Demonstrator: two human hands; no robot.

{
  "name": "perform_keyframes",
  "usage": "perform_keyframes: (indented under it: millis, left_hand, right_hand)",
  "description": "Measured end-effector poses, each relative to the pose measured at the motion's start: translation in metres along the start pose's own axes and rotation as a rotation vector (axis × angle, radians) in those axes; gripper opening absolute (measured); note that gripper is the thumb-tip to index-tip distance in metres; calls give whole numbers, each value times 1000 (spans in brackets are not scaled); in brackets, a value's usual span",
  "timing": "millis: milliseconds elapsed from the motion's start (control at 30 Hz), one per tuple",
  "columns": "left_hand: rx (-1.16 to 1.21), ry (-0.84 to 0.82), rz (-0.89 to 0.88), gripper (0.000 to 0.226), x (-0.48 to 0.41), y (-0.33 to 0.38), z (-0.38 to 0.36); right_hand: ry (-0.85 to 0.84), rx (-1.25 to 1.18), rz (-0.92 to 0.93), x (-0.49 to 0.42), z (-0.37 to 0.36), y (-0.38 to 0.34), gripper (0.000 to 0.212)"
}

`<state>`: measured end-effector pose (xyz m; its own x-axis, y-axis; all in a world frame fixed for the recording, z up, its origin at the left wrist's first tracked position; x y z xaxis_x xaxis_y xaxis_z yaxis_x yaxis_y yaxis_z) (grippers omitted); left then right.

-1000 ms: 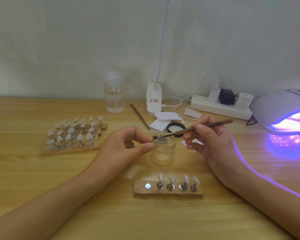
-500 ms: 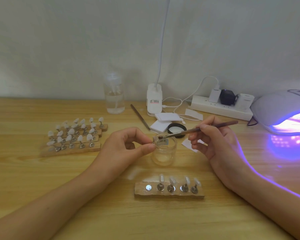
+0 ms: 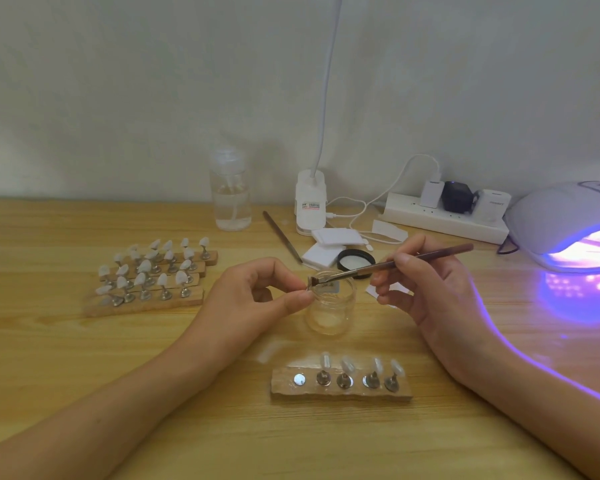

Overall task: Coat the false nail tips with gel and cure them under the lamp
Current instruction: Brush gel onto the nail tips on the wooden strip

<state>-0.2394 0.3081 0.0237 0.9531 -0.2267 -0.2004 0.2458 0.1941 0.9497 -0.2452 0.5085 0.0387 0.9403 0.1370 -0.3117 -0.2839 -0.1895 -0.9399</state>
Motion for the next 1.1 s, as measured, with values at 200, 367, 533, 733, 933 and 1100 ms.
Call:
perform_keyframes:
  millis: [200,367,533,733,933,1100]
  left_hand:
    - [-4,0,-9,23,0,1,1]
    - [-12,4,-10,19,0,0,1]
    - [-13,6,-15,20,0,0,2]
    - [-17,10,-4,22,0,-1,2]
    - [-16,8,-4,21,0,0,2]
    - [-19,14,-12,20,0,1,2]
  right_hand:
    - [50,-29,9,0,7,0,22]
    - [16,22,-5,1,1,-1,16]
    - [50,-13,7,0,5,-3,19]
    - [46,40,-7,2,4,-2,17]
    - [6,-16,20,2,-1,-7,12]
    - [67,34,-20,2,7,0,26]
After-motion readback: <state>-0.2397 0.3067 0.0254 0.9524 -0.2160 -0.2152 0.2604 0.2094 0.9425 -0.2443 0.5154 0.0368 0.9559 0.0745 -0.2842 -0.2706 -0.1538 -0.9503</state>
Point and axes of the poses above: each hand's wrist, its own x-axis away from the middle knuckle, its own z-axis out of the back of the hand, y = z × x, the point moved 10 cm from there along -x, towards the middle knuckle, and after that the axes turned 3 degrees about -y, right-handed, at the moved point
